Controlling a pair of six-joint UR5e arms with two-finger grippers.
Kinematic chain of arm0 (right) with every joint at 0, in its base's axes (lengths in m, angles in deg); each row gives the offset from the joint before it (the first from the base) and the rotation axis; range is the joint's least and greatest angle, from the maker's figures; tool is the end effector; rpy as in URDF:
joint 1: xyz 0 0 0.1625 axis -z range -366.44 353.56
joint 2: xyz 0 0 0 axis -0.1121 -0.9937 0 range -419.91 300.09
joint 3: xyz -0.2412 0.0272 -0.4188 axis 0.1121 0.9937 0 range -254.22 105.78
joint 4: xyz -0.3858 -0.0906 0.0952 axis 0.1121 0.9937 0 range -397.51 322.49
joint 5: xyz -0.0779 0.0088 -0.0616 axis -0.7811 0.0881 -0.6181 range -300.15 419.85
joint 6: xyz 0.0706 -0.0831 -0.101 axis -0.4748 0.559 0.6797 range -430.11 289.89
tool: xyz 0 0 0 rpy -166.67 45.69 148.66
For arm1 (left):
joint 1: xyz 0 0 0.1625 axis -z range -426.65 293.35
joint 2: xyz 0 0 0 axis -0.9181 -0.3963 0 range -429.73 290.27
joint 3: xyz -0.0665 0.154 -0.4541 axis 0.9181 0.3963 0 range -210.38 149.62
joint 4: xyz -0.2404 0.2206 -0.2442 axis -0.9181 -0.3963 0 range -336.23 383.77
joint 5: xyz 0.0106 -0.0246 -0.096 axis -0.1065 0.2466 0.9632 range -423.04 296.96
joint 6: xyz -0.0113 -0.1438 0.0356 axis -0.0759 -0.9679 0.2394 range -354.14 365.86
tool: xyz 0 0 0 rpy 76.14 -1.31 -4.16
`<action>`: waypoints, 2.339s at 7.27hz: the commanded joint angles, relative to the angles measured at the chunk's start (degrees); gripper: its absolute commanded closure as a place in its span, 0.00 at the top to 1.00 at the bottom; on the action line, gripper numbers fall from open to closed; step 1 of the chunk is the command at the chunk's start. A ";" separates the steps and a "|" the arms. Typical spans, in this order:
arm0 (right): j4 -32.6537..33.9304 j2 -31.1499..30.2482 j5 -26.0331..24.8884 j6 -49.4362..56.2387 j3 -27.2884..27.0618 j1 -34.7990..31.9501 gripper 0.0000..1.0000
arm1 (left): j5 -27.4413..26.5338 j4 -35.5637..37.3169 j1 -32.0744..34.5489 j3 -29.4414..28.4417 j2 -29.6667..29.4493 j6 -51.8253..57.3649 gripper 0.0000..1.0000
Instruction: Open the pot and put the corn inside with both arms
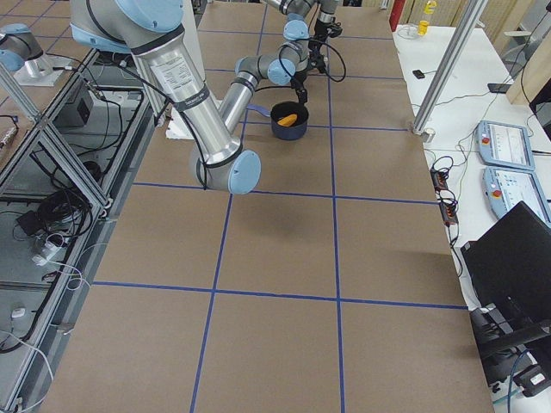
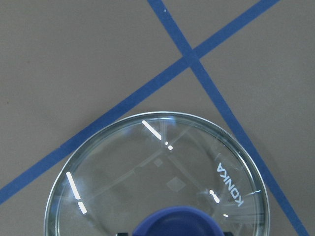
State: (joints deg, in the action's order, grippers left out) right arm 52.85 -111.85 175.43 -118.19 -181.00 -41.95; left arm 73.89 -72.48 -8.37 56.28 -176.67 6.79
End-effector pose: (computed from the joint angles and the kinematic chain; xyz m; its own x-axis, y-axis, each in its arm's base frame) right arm -0.5192 -0.4554 0.2256 0.5108 -0.3758 0.7732 0.1389 0.9237 0.3572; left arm 0.3173 -0.5605 0.5966 0.4423 0.5830 -0.6816 -0.5019 0.7907 0.3506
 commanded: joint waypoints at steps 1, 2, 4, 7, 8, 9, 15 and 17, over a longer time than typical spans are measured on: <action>0.00 0.09 -0.09 0.00 -0.01 0.00 1.00 | 0.00 -2.87 -0.18 -1.13 0.06 -0.05 0.98; -0.09 0.09 -0.18 -0.09 -0.10 -0.61 1.00 | 0.00 -3.76 -0.09 -0.36 0.50 -0.14 0.98; -0.09 -0.96 -0.09 -0.09 -0.44 -5.07 1.00 | -0.09 -3.51 7.05 1.23 0.41 0.29 0.98; -0.87 -8.68 -0.09 0.26 -1.68 -13.94 1.00 | -0.18 -2.28 21.85 0.88 1.37 0.65 0.98; -0.62 -9.74 0.17 0.35 -1.50 -16.93 1.00 | -0.26 -2.19 24.40 0.71 2.77 4.83 0.98; -0.09 -10.97 0.69 0.53 -1.16 -19.83 1.00 | 0.00 -2.36 26.86 0.53 5.75 11.13 1.00; 8.53 -26.39 9.66 32.16 5.27 -43.14 1.00 | 0.09 -2.54 31.55 0.71 13.33 18.14 1.00; 8.09 -33.27 9.93 32.43 5.27 -46.13 1.00 | 0.17 -3.06 31.55 1.06 14.03 18.49 1.00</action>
State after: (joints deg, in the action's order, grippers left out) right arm 61.01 -140.49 185.11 -86.34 -175.58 -86.30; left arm 73.98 -75.10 23.14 57.11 -163.24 25.07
